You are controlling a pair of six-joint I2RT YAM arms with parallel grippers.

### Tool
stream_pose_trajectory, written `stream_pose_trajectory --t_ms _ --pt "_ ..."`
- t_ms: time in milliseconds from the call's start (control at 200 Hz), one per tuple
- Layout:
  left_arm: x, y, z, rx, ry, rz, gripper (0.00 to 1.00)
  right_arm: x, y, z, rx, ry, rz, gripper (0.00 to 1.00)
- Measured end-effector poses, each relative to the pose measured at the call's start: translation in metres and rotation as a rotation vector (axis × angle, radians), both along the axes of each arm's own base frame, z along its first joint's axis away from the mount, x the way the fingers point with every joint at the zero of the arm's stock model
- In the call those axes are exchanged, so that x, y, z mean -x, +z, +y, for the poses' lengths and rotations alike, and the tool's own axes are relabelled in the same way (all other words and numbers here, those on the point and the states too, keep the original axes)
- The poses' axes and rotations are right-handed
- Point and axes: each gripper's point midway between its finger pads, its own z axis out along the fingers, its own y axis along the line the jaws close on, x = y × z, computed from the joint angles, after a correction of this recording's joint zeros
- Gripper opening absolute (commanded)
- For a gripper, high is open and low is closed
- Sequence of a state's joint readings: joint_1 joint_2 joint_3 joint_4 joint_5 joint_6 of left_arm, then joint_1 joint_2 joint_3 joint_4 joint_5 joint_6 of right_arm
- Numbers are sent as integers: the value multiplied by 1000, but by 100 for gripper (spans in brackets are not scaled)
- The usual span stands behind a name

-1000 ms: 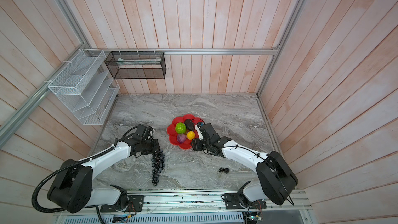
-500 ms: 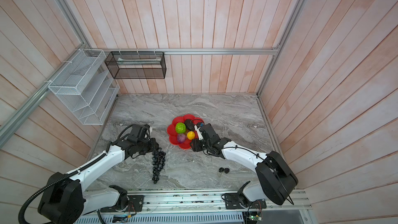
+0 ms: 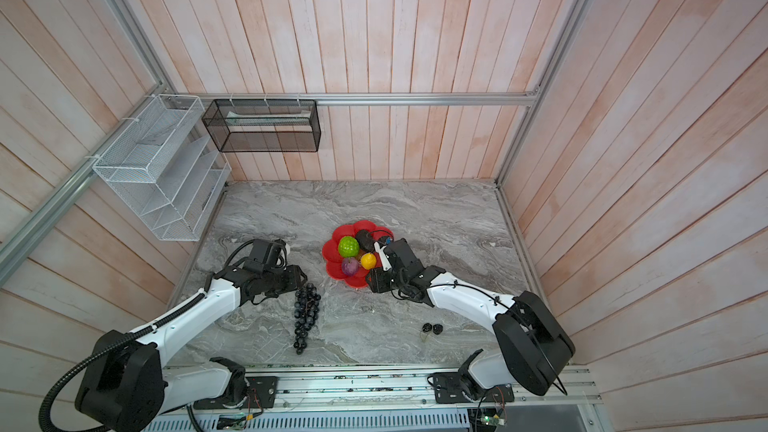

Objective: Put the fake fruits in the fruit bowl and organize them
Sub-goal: 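Close the left gripper on the black grapes stem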

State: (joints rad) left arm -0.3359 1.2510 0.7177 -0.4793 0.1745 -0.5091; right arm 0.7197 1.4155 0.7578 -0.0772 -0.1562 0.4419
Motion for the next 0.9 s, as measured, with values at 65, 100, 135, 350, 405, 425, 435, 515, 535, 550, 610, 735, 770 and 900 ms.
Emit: stream_pose_trajectory --t_ms 65,100,135,350,405,425,435,515,535,550,610,735,770,900 --pt "-2 0 4 6 15 -1 58 0 -2 0 3 0 4 59" --pt "-4 1 5 11 19 -3 58 0 -4 0 6 1 9 59" --pt "-5 0 5 17 21 -5 58 0 -6 1 9 2 13 59" --pt "0 -21 -7 74 -23 40 57 3 -13 3 20 13 30 58" --pt "2 -27 -9 85 -31 55 52 4 -13 4 20 15 30 58" --pt "3 -29 -10 86 -35 57 50 3 -13 4 20 15 30 58" --pt "3 -29 -10 88 -36 57 49 4 -13 4 20 16 30 58" --pt "2 -30 -12 103 -37 51 41 4 -13 5 20 18 30 58" --pt "2 -30 -12 102 -39 47 40 4 -13 5 20 18 30 58" --pt "1 -30 -12 105 -37 46 40 4 -13 5 20 18 30 58" --pt "-1 -29 -13 108 -37 38 32 4 -13 5 19 18 29 58" --pt "-3 -26 -13 111 -31 24 23 4 -13 5 19 19 28 58" --pt "-4 -24 -13 112 -30 13 18 4 -12 5 18 20 27 58" --pt "-9 -13 -12 119 -19 -30 12 5 -12 7 14 24 24 58"
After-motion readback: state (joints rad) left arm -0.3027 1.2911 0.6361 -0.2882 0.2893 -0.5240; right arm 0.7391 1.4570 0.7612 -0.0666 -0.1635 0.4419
